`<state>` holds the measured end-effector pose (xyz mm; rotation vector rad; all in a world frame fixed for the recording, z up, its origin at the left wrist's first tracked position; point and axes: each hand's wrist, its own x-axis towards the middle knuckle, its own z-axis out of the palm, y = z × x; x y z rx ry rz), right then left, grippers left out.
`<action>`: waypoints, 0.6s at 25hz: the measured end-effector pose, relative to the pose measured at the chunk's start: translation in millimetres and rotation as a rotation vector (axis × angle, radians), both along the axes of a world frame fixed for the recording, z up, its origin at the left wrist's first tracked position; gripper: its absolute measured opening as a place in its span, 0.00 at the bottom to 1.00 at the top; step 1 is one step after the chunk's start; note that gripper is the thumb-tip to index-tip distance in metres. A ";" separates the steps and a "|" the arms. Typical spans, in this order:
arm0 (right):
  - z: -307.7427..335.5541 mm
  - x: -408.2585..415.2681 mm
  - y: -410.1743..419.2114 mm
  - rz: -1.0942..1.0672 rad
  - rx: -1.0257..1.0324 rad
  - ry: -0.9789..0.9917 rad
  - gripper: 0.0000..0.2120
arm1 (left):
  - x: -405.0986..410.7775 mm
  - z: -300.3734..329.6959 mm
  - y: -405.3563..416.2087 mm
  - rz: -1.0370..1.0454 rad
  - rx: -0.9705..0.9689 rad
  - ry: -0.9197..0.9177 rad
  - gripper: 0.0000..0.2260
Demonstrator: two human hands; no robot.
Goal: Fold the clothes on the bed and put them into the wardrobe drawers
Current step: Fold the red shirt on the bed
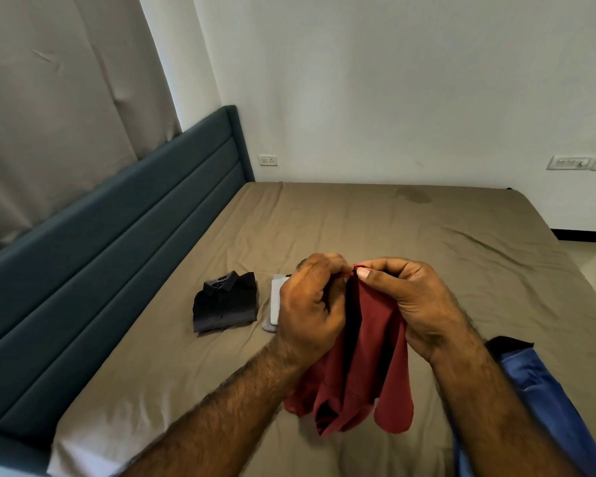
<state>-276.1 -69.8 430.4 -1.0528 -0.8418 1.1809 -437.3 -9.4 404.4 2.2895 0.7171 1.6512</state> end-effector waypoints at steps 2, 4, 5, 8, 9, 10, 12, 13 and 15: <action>-3.4 -2.4 -2.0 0.004 0.001 0.039 0.11 | 1.0 -5.4 -5.9 0.038 0.037 -0.006 0.10; -7.1 -2.4 -3.2 -0.019 0.008 0.032 0.10 | 1.5 -7.8 -6.3 0.064 0.087 -0.007 0.08; -8.5 -2.0 -4.8 -0.035 0.019 0.027 0.09 | 2.1 -7.9 -5.9 0.065 0.102 -0.007 0.07; -11.7 -1.4 -9.5 -0.068 0.066 -0.003 0.10 | 2.4 -4.5 -6.8 0.009 0.069 -0.023 0.08; -11.7 -1.8 -11.0 -0.067 0.087 -0.006 0.10 | 2.1 -3.1 -7.4 -0.018 0.031 -0.035 0.08; -11.5 -1.9 -12.6 -0.066 0.103 -0.009 0.10 | 1.8 -1.6 -8.4 -0.035 -0.013 -0.052 0.08; -11.3 -1.0 -13.9 -0.069 0.116 -0.013 0.09 | 1.3 2.1 -8.8 -0.056 -0.147 -0.078 0.07; -12.4 0.3 -12.9 -0.075 0.107 -0.005 0.08 | 0.9 4.3 -8.2 -0.089 -0.259 -0.077 0.06; -16.3 1.5 -10.3 -0.083 0.053 0.033 0.06 | -1.3 8.9 -6.4 -0.217 -0.567 -0.041 0.02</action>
